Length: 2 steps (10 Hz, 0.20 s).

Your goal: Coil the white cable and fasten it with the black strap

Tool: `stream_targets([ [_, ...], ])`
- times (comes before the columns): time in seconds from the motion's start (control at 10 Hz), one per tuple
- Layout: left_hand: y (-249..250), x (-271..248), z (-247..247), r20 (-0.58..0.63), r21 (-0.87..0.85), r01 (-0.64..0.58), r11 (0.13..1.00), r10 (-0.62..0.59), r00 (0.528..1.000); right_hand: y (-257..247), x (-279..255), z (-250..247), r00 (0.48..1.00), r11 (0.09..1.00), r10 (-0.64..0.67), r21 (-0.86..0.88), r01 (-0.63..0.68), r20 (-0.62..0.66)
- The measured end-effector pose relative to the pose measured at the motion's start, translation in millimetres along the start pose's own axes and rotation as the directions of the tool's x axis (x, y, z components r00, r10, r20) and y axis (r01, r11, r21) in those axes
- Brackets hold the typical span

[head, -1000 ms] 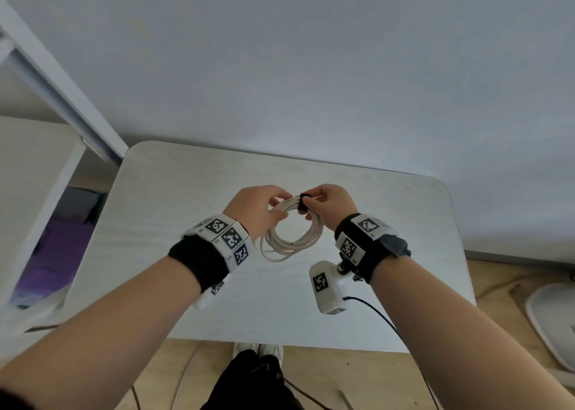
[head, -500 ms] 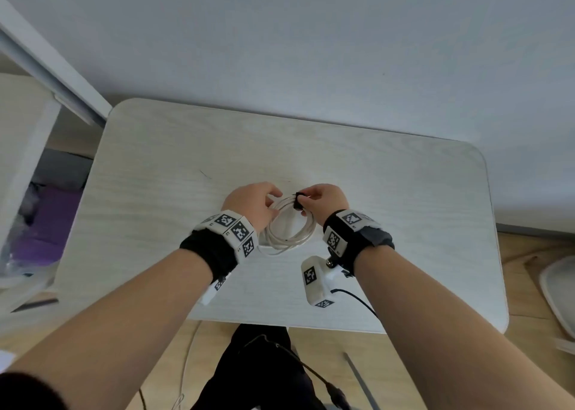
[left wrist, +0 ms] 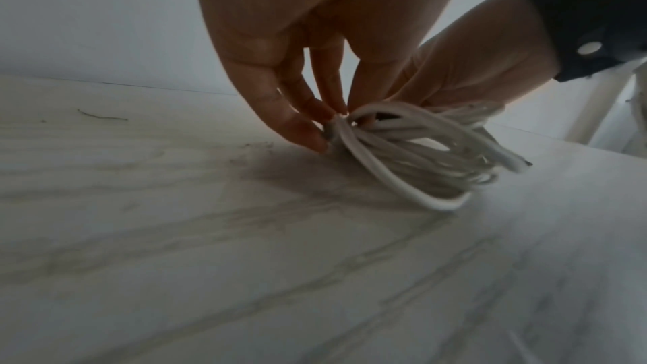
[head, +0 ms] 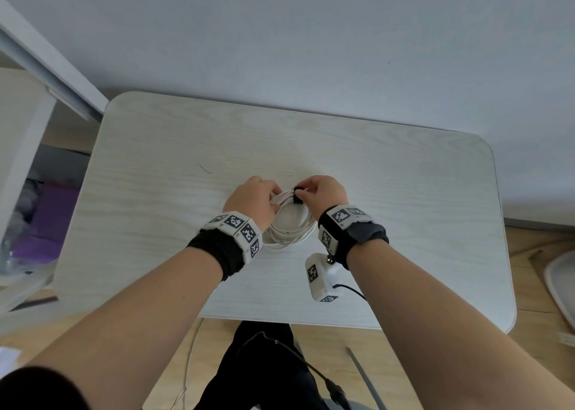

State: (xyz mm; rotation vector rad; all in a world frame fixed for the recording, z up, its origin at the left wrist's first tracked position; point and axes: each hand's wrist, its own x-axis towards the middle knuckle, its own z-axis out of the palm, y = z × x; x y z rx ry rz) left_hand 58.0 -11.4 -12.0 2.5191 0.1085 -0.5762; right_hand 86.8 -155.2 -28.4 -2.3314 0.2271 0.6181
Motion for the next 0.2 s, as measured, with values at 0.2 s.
stream_targets([
  [0.2,-2.0,-5.2,-2.2,-0.006,0.057,0.019,0.998,-0.019,1.0,1.2,-12.2,-3.7,0.993,0.995,-0.098,0.005,0.099,-0.062],
])
